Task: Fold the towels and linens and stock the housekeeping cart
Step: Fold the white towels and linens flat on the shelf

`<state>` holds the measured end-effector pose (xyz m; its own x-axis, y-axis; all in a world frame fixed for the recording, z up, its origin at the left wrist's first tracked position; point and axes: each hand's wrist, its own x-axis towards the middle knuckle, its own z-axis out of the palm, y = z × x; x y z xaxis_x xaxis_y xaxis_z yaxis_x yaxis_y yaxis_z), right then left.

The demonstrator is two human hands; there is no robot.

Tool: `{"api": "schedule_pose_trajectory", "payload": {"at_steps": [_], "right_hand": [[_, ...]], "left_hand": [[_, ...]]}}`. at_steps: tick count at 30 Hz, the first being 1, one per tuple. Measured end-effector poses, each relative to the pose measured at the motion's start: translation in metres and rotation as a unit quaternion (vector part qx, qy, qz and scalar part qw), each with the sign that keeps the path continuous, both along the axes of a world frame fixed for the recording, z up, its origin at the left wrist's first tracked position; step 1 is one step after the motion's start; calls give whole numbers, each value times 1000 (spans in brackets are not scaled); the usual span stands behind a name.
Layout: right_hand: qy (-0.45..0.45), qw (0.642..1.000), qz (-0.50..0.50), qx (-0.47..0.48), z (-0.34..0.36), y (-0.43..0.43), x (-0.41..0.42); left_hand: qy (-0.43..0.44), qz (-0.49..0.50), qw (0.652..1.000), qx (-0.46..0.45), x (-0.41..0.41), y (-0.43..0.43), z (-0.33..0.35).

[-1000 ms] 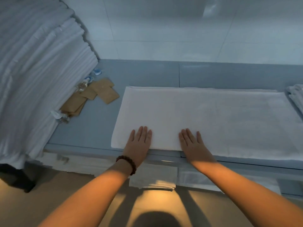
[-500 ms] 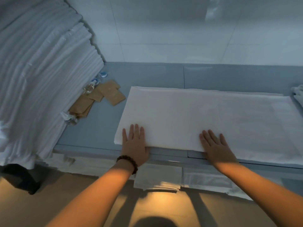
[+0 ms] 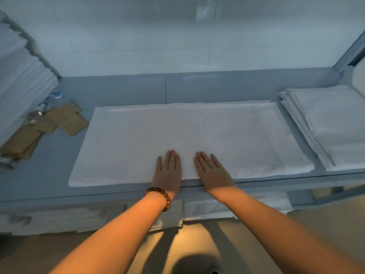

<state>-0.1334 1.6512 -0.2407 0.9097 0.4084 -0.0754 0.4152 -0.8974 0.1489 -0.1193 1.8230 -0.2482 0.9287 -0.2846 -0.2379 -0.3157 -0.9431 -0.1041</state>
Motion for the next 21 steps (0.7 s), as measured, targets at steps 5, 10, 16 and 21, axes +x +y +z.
{"api": "schedule_pose_trajectory", "payload": {"at_steps": [5,10,16,21], "right_hand": [[-49,998,39,-15,4,-48,-4],[-71,995,54,-41,10,-101,-2],[36,995,-62,-66,7,-193,-12],[68,992,-99,-39,8,-182,-17]], "left_hand": [[-12,-9,1000,24,1,-2,-5],[-5,-6,999,45,2,-7,-2],[22,14,998,60,4,-13,9],[14,-13,999,-35,-12,-56,12]]}}
